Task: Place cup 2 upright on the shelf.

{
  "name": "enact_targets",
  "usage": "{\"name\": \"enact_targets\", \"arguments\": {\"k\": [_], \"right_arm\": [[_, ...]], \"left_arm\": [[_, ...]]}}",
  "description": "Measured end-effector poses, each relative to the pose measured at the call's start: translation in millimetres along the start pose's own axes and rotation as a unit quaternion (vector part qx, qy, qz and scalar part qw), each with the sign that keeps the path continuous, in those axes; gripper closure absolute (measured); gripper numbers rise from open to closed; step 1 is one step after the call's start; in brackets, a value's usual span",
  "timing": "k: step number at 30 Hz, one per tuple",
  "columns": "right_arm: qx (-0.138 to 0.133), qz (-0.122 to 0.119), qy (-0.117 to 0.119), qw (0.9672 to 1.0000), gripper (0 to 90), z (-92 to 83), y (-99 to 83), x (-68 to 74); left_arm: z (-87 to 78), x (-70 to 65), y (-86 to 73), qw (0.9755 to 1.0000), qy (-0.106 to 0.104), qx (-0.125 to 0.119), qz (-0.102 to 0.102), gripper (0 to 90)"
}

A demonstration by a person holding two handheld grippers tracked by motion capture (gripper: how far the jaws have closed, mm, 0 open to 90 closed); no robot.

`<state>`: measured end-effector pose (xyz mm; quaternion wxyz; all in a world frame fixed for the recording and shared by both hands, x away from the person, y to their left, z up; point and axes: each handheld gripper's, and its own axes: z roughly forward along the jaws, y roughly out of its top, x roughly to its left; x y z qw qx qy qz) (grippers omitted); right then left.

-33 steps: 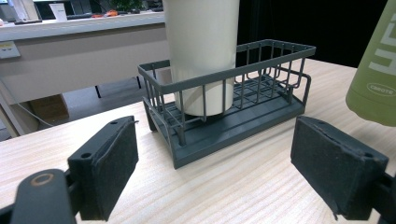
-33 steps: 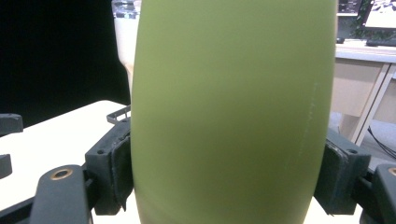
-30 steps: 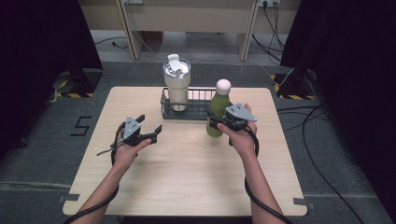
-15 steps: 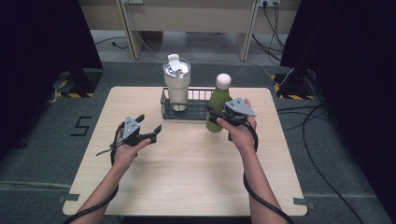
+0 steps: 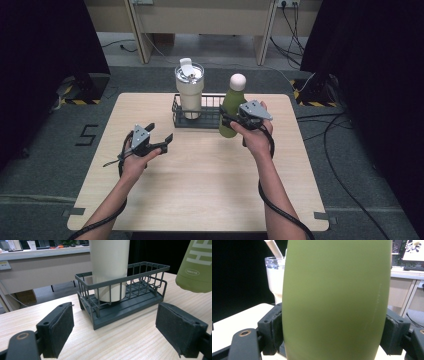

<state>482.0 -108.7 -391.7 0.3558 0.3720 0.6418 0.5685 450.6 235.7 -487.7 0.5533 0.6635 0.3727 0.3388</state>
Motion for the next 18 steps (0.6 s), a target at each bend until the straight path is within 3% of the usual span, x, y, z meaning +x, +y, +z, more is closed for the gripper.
{"name": "enact_targets", "arguments": {"k": [18], "right_arm": [[-0.004,0.002,-0.008,1.0000,21.8,8.8,11.2,-4.2]], "left_arm": [[0.4,0.8,-0.9,1.0000,0.001,0.001,-0.003,14.3]]}}
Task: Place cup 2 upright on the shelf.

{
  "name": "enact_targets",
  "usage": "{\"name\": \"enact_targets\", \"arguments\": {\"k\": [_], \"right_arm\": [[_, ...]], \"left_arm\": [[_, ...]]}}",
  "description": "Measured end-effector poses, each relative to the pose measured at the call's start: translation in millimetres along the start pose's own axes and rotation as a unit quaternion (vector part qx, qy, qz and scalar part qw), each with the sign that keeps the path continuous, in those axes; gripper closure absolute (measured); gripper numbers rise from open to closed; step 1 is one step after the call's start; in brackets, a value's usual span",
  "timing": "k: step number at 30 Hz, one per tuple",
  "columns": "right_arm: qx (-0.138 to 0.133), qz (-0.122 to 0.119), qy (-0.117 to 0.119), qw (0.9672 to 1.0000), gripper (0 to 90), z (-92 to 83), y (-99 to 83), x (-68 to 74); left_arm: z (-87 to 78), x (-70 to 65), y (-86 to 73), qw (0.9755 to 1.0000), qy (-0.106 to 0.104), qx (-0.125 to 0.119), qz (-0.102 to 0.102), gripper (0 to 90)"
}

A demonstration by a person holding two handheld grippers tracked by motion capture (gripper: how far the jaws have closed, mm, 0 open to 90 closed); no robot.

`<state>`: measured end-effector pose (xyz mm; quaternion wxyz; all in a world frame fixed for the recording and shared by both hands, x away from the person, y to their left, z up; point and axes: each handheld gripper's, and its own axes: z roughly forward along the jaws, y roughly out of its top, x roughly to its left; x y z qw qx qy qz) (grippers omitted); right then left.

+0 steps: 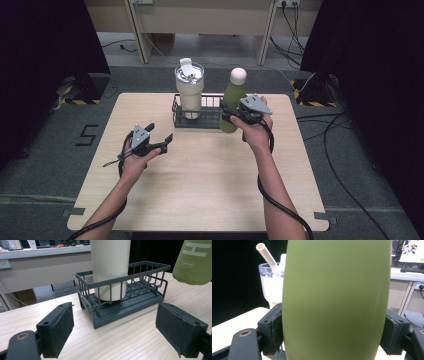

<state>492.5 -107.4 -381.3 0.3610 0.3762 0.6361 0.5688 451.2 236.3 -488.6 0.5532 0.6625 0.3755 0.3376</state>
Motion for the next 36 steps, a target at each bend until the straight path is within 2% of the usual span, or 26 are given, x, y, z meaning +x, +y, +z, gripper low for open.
{"name": "enact_targets", "arguments": {"k": [36], "right_arm": [[-0.005,0.002,-0.010,0.9999,21.8,15.2,16.0,-4.6]], "left_arm": [[0.4,1.7,-2.6,1.0000,0.002,0.004,-0.005,14.3]]}}
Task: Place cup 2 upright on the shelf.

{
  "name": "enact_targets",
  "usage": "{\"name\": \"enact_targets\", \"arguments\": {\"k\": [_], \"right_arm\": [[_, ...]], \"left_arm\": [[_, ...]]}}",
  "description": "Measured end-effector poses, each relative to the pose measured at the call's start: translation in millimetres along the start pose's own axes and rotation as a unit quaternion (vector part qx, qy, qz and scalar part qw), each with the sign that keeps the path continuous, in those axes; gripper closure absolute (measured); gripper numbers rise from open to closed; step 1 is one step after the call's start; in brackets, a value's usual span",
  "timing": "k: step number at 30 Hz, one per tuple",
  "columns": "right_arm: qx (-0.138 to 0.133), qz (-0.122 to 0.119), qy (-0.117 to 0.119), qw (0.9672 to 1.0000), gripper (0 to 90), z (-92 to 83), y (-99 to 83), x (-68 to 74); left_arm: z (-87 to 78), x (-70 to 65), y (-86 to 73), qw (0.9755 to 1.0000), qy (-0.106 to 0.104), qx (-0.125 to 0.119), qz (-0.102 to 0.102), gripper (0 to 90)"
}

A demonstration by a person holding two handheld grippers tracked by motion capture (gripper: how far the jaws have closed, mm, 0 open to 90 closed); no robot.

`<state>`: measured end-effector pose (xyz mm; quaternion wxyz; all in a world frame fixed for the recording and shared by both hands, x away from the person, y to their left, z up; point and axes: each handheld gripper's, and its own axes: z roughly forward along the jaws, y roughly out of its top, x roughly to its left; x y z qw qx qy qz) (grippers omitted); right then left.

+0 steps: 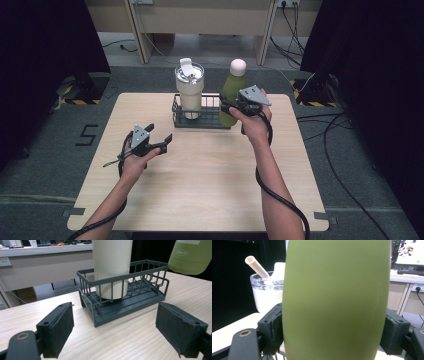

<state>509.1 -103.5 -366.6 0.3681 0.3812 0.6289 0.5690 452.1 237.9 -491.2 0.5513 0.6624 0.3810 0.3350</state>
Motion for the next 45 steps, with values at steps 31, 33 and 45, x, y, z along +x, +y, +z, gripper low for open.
{"name": "enact_targets", "arguments": {"k": [31,33,45], "right_arm": [[-0.002,0.003,-0.005,1.0000,21.8,14.6,14.4,-0.4],[-0.002,0.003,-0.005,1.0000,21.8,15.1,15.3,-0.3],[-0.005,0.002,-0.008,1.0000,21.9,18.7,21.2,-1.1]], "left_arm": [[0.4,0.8,-1.6,1.0000,0.001,0.002,-0.005,14.3],[0.4,1.0,-1.7,1.0000,0.001,0.002,-0.005,14.3],[0.4,1.1,-1.7,1.0000,0.001,0.002,-0.006,14.3]]}}
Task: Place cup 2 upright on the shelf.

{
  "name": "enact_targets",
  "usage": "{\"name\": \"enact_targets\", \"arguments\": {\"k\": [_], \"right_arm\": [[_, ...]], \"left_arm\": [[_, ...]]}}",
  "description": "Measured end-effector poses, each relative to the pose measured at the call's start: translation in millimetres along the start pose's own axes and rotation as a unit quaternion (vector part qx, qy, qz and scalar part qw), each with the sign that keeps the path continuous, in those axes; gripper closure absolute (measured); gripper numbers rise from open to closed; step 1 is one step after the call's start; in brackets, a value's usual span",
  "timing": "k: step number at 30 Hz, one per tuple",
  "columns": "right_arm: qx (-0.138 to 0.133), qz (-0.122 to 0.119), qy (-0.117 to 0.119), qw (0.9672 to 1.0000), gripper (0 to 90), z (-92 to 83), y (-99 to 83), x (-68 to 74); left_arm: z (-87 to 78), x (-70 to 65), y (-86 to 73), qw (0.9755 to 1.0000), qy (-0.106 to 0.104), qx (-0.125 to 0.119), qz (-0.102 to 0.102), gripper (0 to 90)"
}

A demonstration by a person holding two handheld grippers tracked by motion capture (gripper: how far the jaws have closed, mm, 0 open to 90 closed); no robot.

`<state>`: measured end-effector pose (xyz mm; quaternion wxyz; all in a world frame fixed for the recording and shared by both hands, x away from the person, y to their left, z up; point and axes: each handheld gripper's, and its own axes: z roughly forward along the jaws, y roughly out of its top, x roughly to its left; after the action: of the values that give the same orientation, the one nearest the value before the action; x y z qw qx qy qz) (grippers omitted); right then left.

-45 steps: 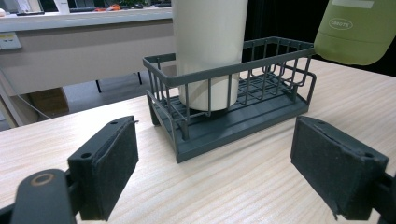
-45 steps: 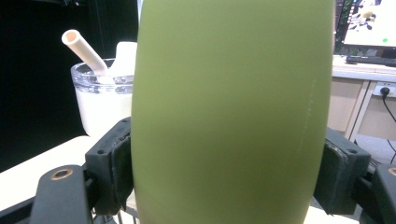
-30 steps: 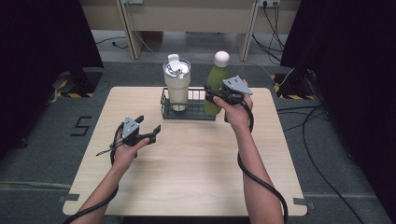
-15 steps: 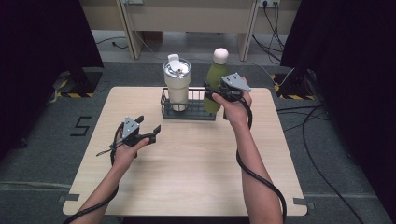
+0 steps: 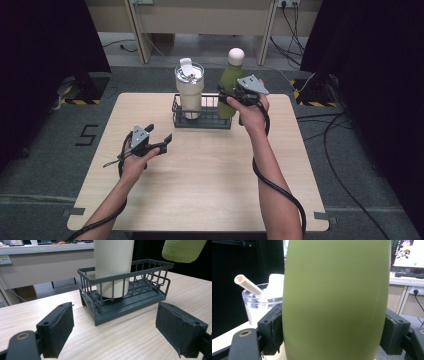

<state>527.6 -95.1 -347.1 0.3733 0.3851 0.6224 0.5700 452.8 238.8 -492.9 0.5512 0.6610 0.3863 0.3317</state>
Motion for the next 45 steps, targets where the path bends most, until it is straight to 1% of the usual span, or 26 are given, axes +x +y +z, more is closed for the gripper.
{"name": "enact_targets", "arguments": {"k": [6,33,39,45], "right_arm": [[0.001,0.003,-0.002,1.0000,21.8,3.3,2.1,-0.2],[0.001,0.002,-0.009,1.0000,21.8,17.6,14.3,-2.9],[0.003,0.002,-0.011,0.9999,21.9,23.1,17.0,-4.1],[0.008,0.001,-0.014,0.9999,21.8,32.5,18.4,-4.7]], "left_arm": [[-0.1,0.1,-0.1,1.0000,0.000,0.001,0.000,14.3],[0.0,0.3,-0.4,1.0000,0.000,0.000,-0.002,14.3],[0.3,0.8,-0.9,1.0000,0.001,0.001,-0.002,14.3],[-0.1,0.3,-0.4,1.0000,0.000,0.000,-0.002,14.3]]}}
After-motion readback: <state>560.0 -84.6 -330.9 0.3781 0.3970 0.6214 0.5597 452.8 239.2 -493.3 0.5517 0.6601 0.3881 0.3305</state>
